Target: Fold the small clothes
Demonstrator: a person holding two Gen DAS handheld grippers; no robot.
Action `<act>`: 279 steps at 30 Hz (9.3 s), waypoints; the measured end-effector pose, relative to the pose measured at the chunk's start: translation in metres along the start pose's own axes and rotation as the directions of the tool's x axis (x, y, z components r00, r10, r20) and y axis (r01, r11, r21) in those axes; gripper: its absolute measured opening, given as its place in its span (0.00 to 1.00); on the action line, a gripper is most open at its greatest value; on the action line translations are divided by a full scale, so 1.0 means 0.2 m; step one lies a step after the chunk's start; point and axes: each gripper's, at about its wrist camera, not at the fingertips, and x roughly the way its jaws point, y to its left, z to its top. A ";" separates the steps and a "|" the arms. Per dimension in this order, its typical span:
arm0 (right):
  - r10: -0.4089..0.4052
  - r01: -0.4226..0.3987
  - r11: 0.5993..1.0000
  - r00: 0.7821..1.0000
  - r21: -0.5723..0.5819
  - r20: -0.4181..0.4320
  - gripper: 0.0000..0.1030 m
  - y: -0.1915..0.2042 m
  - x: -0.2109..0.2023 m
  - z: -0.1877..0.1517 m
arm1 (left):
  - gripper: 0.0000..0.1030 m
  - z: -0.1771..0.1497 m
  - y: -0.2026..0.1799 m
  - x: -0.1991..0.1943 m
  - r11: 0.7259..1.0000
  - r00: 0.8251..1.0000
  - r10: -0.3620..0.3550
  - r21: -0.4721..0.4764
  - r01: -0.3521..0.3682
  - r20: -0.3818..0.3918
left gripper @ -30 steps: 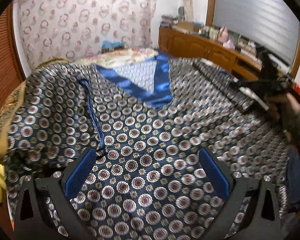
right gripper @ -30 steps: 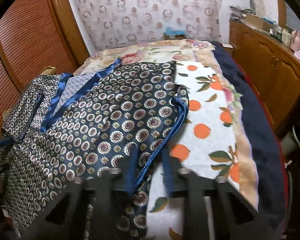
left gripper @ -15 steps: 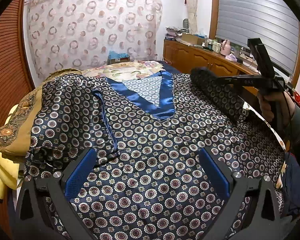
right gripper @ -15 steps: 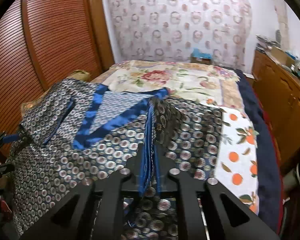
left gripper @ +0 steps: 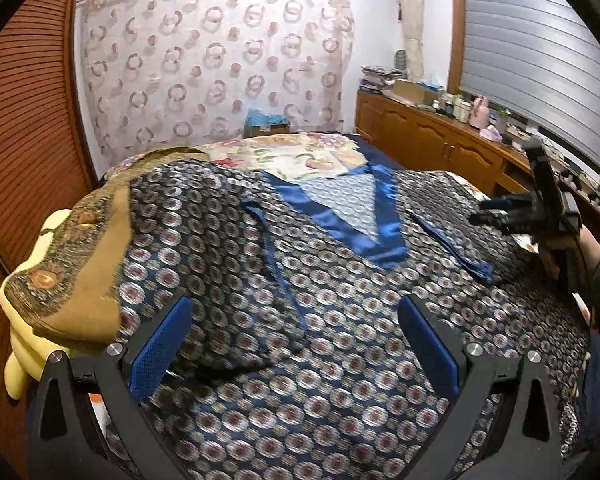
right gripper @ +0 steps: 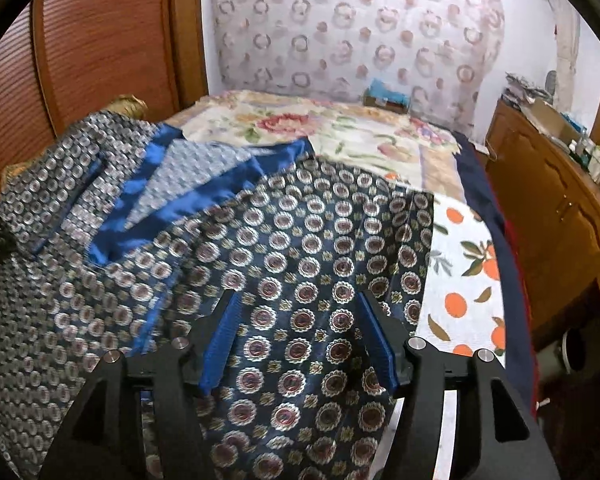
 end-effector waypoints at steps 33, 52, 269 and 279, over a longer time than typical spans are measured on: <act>0.001 0.000 1.000 0.999 0.022 -0.048 0.79 -0.03 0.15 0.00 | 0.99 0.46 0.68 0.40 0.983 0.992 0.015 -0.179 -0.037 -0.124; -0.008 0.007 0.996 1.000 0.094 0.018 0.80 -0.17 0.05 0.06 | 0.56 0.44 0.78 0.62 0.979 0.968 -0.040 -0.202 -0.011 -0.247; 0.095 -0.095 0.995 0.995 -0.004 -0.006 0.02 -0.05 -0.58 0.05 | 0.78 -0.36 0.24 0.15 0.997 0.979 0.007 -0.072 -0.022 -0.202; 0.083 -0.089 0.995 0.985 0.036 0.154 0.02 0.02 -1.00 -0.30 | 0.78 -0.36 0.23 0.15 0.998 0.980 0.031 -0.048 -0.041 -0.194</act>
